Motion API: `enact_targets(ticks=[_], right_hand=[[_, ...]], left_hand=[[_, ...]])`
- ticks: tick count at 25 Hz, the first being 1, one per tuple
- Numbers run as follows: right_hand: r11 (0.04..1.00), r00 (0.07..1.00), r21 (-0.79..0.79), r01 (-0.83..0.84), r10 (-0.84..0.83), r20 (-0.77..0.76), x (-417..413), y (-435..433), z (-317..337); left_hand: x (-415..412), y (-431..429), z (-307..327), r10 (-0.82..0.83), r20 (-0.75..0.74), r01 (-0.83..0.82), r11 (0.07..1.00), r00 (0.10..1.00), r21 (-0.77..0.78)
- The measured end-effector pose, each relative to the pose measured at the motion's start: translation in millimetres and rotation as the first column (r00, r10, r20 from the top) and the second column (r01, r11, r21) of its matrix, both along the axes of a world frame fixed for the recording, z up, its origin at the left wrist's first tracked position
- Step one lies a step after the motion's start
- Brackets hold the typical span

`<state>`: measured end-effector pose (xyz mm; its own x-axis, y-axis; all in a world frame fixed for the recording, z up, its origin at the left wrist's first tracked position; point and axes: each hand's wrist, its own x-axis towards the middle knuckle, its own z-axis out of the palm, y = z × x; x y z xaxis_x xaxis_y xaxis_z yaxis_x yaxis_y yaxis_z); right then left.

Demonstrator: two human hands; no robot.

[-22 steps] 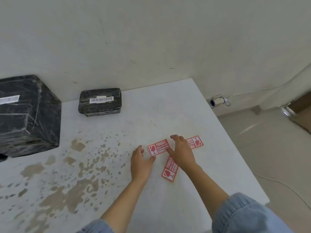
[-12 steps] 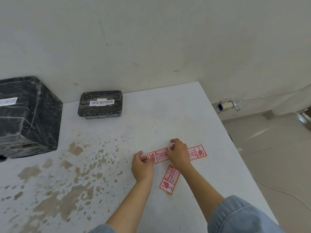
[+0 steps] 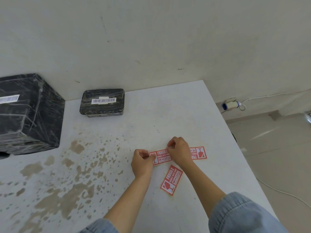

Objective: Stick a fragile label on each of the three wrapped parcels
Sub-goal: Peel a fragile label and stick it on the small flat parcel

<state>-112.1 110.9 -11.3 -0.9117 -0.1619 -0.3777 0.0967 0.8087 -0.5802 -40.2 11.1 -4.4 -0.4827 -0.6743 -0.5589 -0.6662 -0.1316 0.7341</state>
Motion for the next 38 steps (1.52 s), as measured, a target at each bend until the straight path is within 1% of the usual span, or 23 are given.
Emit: enact_targets(ticks=[6, 8, 10, 12, 14, 15, 17, 18, 19, 20, 22, 25, 27, 28, 29, 30, 32, 33, 34, 35, 36, 37, 38], right_hand=[[1.0, 1.0, -0.006, -0.012, 0.013, 0.004, 2, 5, 5], [1.0, 1.0, -0.019, -0.01, 0.01, -0.008, 3, 7, 5], [0.999, 0.999, -0.001, -0.032, 0.032, -0.042, 4, 7, 6], [0.992, 0.99, 0.07, -0.105, 0.111, -0.084, 6, 6, 7], [0.961, 0.965, 0.192, -0.2, 0.227, -0.131, 10, 3, 9], [0.93, 0.942, 0.275, -0.245, 0.295, -0.158, 13, 2, 10], [0.835, 0.884, 0.455, -0.31, 0.429, -0.186, 21, -3, 12], [0.794, 0.864, 0.516, -0.321, 0.469, -0.185, 25, -5, 12], [0.773, 0.858, 0.546, -0.322, 0.483, -0.178, 29, -7, 12], [0.776, 0.863, 0.544, -0.319, 0.475, -0.171, 32, -8, 11], [0.825, 0.887, 0.462, -0.325, 0.436, -0.155, 34, -7, 8], [0.894, 0.887, 0.259, -0.366, 0.419, -0.194, 34, -4, 2], [0.914, 0.886, 0.128, -0.384, 0.404, -0.226, 32, -6, 4], [0.918, 0.892, 0.092, -0.385, 0.396, -0.217, 32, -7, 6], [0.92, 0.898, 0.086, -0.383, 0.392, -0.197, 32, -8, 9], [0.918, 0.901, 0.113, -0.381, 0.396, -0.176, 33, -9, 11], [0.899, 0.887, 0.222, -0.377, 0.419, -0.193, 37, -10, 13], [0.893, 0.87, 0.269, -0.361, 0.426, -0.25, 40, -12, 12], [0.899, 0.848, 0.283, -0.334, 0.417, -0.326, 43, -15, 12], [0.921, 0.832, 0.254, -0.296, 0.379, -0.404, 45, -19, 12], [0.945, 0.826, 0.189, -0.267, 0.326, -0.46, 46, -26, 13], [0.964, 0.848, 0.086, -0.253, 0.264, -0.459, 47, -36, 17], [0.969, 0.907, -0.063, -0.237, 0.197, -0.373, 47, -47, 21]], left_hand=[[0, -1, 2, 0.056, -0.121, -0.055, 0.998, 0.991, 0.015], [3, -3, 2, 0.072, -0.132, -0.072, 0.997, 0.989, 0.0], [6, -5, 3, 0.097, -0.136, -0.099, 0.995, 0.986, -0.011], [10, -8, 4, 0.121, -0.153, -0.125, 0.992, 0.981, -0.018], [12, -13, 7, 0.148, -0.181, -0.155, 0.988, 0.972, -0.022], [12, -16, 8, 0.158, -0.197, -0.167, 0.986, 0.967, -0.028], [13, -22, 10, 0.169, -0.224, -0.183, 0.982, 0.96, -0.039], [14, -25, 11, 0.173, -0.233, -0.187, 0.981, 0.957, -0.042], [16, -29, 12, 0.175, -0.239, -0.191, 0.981, 0.955, -0.042], [19, -32, 12, 0.176, -0.243, -0.192, 0.981, 0.954, -0.043], [25, -38, 12, 0.172, -0.247, -0.189, 0.981, 0.954, -0.048], [33, -43, 12, 0.168, -0.257, -0.187, 0.981, 0.952, -0.052], [37, -45, 12, 0.166, -0.252, -0.186, 0.981, 0.953, -0.056], [38, -45, 12, 0.166, -0.249, -0.185, 0.981, 0.954, -0.054], [40, -46, 12, 0.167, -0.248, -0.185, 0.981, 0.954, -0.051], [41, -46, 13, 0.169, -0.247, -0.186, 0.981, 0.954, -0.049], [42, -48, 15, 0.17, -0.251, -0.188, 0.981, 0.953, -0.048], [42, -49, 17, 0.17, -0.256, -0.188, 0.981, 0.952, -0.047], [42, -52, 19, 0.169, -0.261, -0.186, 0.982, 0.95, -0.042], [41, -55, 23, 0.168, -0.267, -0.182, 0.983, 0.949, -0.028], [41, -59, 26, 0.167, -0.277, -0.176, 0.984, 0.946, -0.006], [41, -65, 31, 0.166, -0.291, -0.165, 0.986, 0.942, 0.026], [42, -72, 37, 0.16, -0.31, -0.149, 0.987, 0.937, 0.058]])
